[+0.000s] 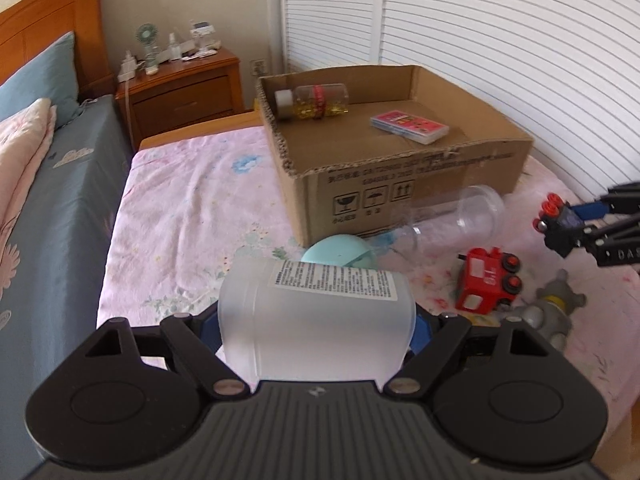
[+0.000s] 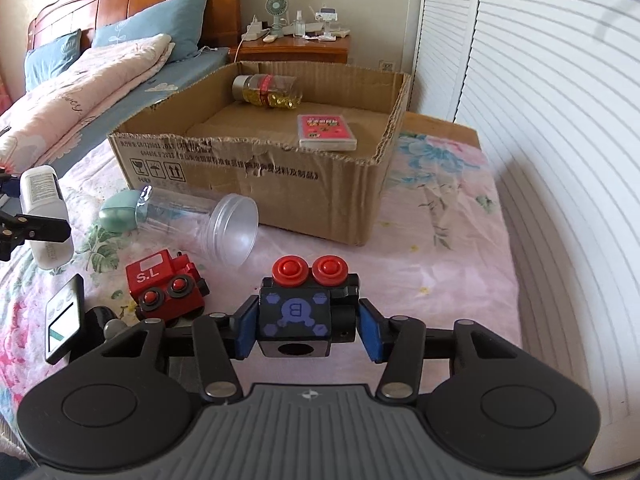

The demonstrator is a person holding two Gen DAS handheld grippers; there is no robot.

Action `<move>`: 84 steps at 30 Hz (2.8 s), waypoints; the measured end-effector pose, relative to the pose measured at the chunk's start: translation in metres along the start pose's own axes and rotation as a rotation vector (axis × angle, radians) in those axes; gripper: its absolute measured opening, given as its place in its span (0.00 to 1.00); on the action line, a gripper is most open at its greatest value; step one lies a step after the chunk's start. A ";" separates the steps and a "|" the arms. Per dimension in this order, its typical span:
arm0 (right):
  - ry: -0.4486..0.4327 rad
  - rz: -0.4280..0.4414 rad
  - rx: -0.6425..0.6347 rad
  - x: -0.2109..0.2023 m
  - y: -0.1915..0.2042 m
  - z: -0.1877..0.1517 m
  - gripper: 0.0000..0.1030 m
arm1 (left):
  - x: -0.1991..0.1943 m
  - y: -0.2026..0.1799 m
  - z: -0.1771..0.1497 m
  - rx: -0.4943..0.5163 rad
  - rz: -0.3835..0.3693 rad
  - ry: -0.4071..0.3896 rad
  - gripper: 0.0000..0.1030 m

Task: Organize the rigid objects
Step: 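Grasp the white bottle with the left tool while the right tool grasps the black toy block, then place the white bottle in the box with the left tool while the right tool drops the block in, then move the left tool to the black timer while the right tool approaches the grey toy dog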

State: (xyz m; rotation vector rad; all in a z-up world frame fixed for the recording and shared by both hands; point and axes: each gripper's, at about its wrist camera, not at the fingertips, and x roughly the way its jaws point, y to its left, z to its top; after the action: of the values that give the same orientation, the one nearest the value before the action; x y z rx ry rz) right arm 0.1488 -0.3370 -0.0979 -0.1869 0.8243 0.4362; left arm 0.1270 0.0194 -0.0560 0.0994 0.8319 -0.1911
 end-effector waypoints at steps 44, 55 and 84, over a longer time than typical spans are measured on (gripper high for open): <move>-0.129 0.042 -0.063 -0.032 0.008 0.096 0.54 | 0.022 0.002 0.126 0.084 -0.012 -0.109 0.95; -0.132 0.040 -0.054 -0.018 0.009 0.120 0.54 | -0.031 -0.005 0.051 -0.007 0.100 -0.158 0.97; -0.060 -0.017 0.029 -0.032 0.043 0.055 1.00 | -0.044 -0.002 -0.002 -0.104 0.061 -0.134 0.99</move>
State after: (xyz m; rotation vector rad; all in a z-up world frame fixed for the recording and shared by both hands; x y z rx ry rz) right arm 0.1471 -0.2905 -0.0372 -0.1531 0.7689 0.4124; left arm 0.0959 0.0237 -0.0246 0.0139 0.7035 -0.0960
